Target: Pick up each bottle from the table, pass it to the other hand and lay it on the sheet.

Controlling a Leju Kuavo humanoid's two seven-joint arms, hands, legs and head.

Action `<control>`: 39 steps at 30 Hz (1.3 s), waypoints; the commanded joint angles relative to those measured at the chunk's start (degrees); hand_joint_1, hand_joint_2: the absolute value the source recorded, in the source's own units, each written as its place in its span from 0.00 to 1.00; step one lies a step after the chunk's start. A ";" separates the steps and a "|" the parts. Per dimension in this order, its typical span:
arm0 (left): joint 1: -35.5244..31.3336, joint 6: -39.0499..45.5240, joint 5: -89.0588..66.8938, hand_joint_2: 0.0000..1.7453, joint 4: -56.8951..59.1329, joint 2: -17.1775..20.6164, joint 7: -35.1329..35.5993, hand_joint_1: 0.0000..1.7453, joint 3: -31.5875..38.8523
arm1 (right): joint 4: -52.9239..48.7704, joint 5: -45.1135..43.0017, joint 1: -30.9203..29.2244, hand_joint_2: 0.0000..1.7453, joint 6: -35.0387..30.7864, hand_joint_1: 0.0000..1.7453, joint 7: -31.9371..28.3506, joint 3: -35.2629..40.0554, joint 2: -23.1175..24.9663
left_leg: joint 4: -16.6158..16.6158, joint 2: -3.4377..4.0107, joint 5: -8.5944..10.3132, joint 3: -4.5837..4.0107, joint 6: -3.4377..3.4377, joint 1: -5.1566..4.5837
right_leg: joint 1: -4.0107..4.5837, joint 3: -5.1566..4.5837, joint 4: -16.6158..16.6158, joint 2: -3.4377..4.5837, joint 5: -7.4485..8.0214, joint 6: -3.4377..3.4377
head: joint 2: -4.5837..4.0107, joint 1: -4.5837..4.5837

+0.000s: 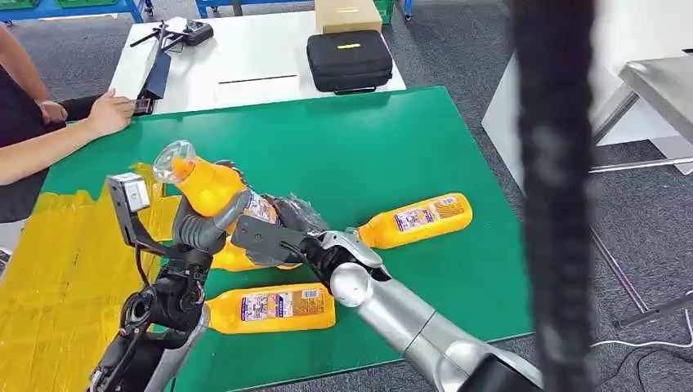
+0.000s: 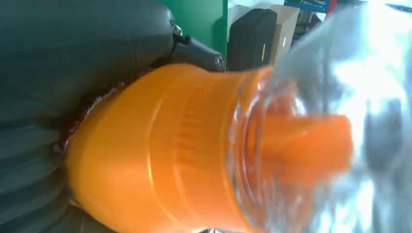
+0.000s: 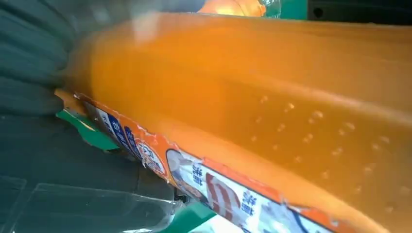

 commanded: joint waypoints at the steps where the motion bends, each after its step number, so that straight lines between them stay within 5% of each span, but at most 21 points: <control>1: -3.04 -0.29 1.33 1.00 0.15 0.83 -1.25 1.00 -2.75 | 2.43 -1.43 -0.64 0.00 -0.36 0.00 -3.70 3.27 -1.18 | 0.02 -0.06 -0.05 0.09 -0.13 0.05 | 0.04 0.13 0.00 -0.13 -0.06 -0.01 | 0.00 0.02; 5: -0.98 1.98 -2.24 1.00 -5.95 2.47 -5.35 1.00 0.47 | 1.31 -1.19 0.12 0.00 -0.83 0.00 -3.99 1.74 -2.25 | 0.07 0.02 -0.12 0.15 -0.21 0.07 | 0.06 0.19 0.04 -0.10 -0.11 -0.02 | 0.00 0.02; 6: -0.04 7.15 -13.59 1.00 -8.85 3.50 -10.49 1.00 2.06 | 0.17 -0.49 0.66 0.00 -0.87 0.00 -3.74 1.09 -3.04 | 0.04 0.03 -0.06 0.05 -0.13 0.06 | 0.06 0.08 0.00 -0.06 -0.04 -0.02 | 0.00 0.00; 8: 1.40 8.46 -20.19 1.00 -12.42 4.11 -9.99 1.00 4.81 | -1.26 0.19 1.36 0.00 -0.43 0.00 -3.43 0.27 -4.10 | 0.08 0.04 -0.14 0.15 -0.24 0.09 | 0.08 0.19 0.06 -0.10 -0.13 -0.03 | 0.00 0.00; 12: 5.57 17.26 -60.55 1.00 -17.83 2.68 -6.68 1.00 13.14 | -3.88 2.51 3.34 0.00 2.96 0.00 -3.01 -0.34 -6.52 | 0.08 0.04 -0.16 0.17 -0.22 0.12 | 0.11 0.21 0.02 -0.11 -0.14 -0.02 | 0.00 0.00; 23: 6.42 16.31 -59.34 1.00 -17.37 2.70 -8.34 1.00 15.21 | -4.08 2.79 3.75 0.00 3.22 0.00 -3.01 -0.47 -6.11 | 0.01 -0.01 -0.03 0.03 -0.13 0.04 | 0.03 0.06 0.00 -0.09 -0.05 -0.02 | 0.00 0.02; 30: 12.64 17.65 -95.09 1.00 -4.45 9.11 2.05 1.00 30.04 | -17.58 5.33 10.09 0.00 2.83 0.00 -3.97 -0.90 -10.21 | -0.12 0.14 -0.07 0.26 -0.20 0.02 | 0.01 0.23 -0.06 0.03 -0.07 -0.05 | 0.00 0.02; 39: 13.74 15.49 -98.59 1.00 -0.92 9.34 3.97 1.00 29.30 | -21.68 6.22 11.25 0.00 3.26 0.00 -2.83 -0.87 -11.45 | 0.01 -0.03 -0.12 0.05 -0.25 0.10 | 0.09 0.02 0.01 -0.19 -0.17 -0.03 | 0.00 0.04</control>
